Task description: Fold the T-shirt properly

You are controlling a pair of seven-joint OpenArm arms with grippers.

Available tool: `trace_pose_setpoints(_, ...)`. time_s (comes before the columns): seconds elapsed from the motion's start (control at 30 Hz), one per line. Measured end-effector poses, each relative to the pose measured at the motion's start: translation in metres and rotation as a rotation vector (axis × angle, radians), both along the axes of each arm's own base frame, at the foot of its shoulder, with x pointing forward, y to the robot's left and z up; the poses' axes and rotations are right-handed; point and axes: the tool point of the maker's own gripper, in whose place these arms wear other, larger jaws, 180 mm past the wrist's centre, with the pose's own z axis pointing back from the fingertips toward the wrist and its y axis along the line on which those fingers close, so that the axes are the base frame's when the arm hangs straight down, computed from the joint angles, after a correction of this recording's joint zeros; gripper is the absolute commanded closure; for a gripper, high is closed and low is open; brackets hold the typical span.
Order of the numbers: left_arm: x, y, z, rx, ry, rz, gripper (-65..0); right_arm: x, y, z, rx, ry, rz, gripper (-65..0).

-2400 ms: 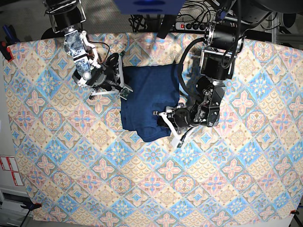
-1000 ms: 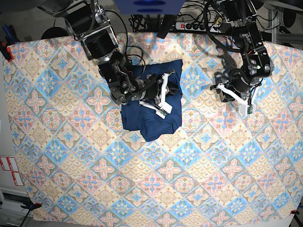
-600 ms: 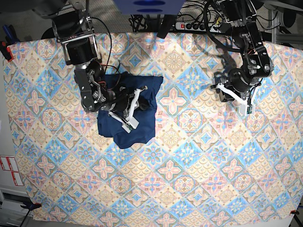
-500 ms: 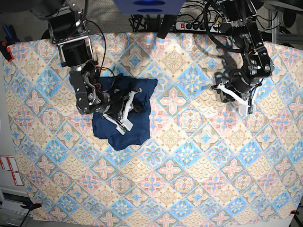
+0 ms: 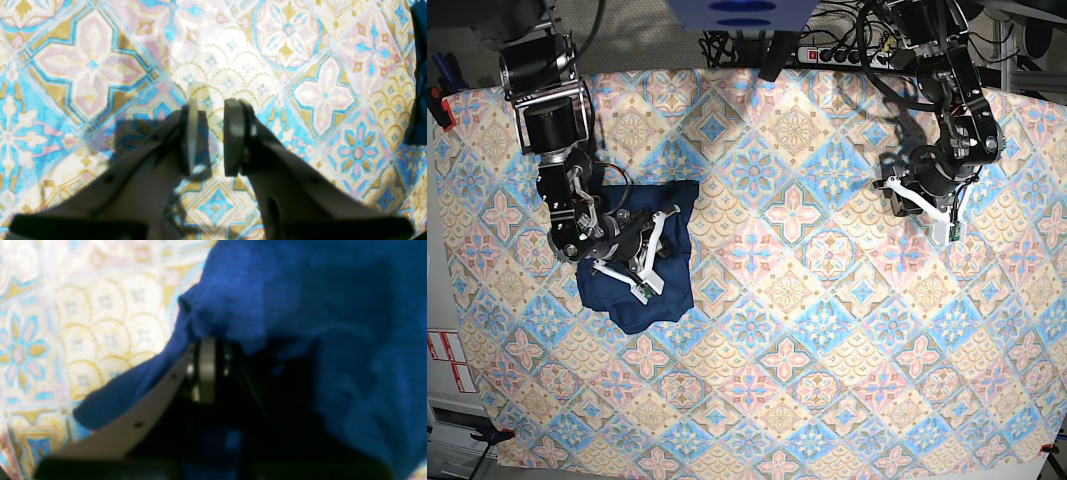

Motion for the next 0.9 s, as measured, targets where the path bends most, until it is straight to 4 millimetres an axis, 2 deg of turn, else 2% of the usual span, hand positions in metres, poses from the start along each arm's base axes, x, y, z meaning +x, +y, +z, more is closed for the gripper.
trace_pose_setpoints(0.13,0.0,-0.001,0.001,0.002,-0.003,-0.003,-13.0,0.011,0.011,0.034,-0.016,-0.085,0.05,-2.7)
trace_pose_setpoints(0.2,-0.001,0.0,0.012,0.022,-0.028,-0.011,-13.0,0.008,0.019,0.047,-0.012,-0.125,0.071,-2.7)
trace_pose_setpoints(0.3,-0.003,0.0,0.033,0.057,-0.083,-0.023,-13.0,-0.012,0.028,0.056,-0.02,-0.142,0.113,-2.7)
trace_pose_setpoints(0.37,-0.008,-0.004,0.041,0.066,-0.102,-0.026,-13.0,-0.025,0.026,0.061,-0.027,-0.147,0.104,-2.7)
trace_pose_setpoints(0.43,-0.017,-0.007,0.044,0.07,-0.104,-0.042,-13.0,-0.031,0.016,0.069,-0.017,-0.171,0.057,-2.7)
trace_pose_setpoints(0.5,-0.027,-0.006,0.046,0.087,-0.095,-0.043,-13.0,-0.04,-0.002,0.075,-0.033,-0.188,0.011,-2.7)
trace_pose_setpoints(0.6,-0.046,-0.004,0.04,0.099,-0.056,-0.044,-13.0,-0.064,-0.022,0.077,-0.052,-0.184,-0.048,-2.7)
trace_pose_setpoints(0.73,-0.068,-0.005,0.036,0.111,-0.017,-0.054,-12.4,-0.096,-0.039,0.075,-0.064,-0.161,-0.098,-2.7)
trace_pose_setpoints(0.9,-0.097,-0.004,0.027,0.121,0.048,-0.063,-5.8,-0.141,-0.078,0.061,-0.118,-0.082,-0.198,-2.7)
